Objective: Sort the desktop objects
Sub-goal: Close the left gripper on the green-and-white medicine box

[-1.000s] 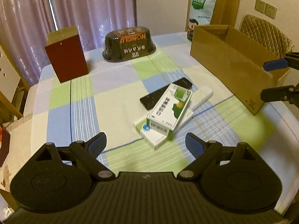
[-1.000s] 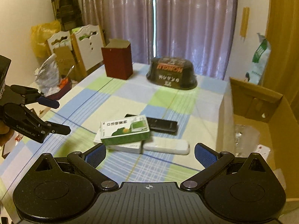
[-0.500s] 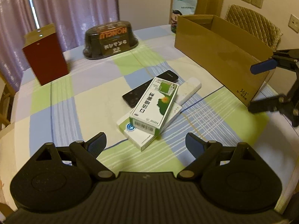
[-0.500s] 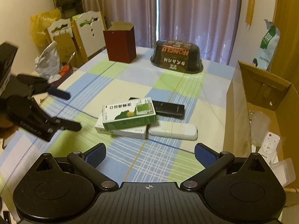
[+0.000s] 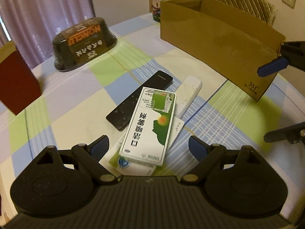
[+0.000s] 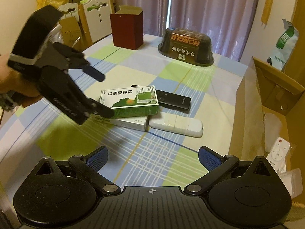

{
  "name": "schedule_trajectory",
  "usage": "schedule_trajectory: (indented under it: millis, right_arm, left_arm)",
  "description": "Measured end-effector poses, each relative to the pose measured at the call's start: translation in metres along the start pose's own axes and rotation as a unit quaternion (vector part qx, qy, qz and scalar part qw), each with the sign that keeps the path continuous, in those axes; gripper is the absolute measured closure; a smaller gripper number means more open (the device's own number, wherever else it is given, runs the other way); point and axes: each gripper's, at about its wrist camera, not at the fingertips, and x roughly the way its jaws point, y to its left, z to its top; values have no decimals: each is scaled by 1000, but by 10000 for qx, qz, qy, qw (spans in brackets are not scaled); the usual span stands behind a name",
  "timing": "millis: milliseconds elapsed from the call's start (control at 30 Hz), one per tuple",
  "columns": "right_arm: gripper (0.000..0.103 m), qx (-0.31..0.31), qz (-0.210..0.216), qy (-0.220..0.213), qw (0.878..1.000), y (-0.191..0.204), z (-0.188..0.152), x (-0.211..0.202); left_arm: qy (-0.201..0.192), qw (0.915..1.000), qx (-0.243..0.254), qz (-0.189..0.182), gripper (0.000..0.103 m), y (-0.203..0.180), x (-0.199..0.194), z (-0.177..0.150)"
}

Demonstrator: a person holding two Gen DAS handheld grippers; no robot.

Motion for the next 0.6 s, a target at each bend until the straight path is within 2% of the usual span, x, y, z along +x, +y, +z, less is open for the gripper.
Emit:
schedule_trajectory:
  millis: [400, 600]
  right_arm:
    - [0, 43, 63, 112, 9999, -8, -1, 15]
    - [0, 51, 56, 127, 9999, -8, 1, 16]
  left_arm:
    - [209, 9996, 138, -153, 20, 0, 26, 13]
    - [247, 9994, 173, -176, 27, 1, 32, 16]
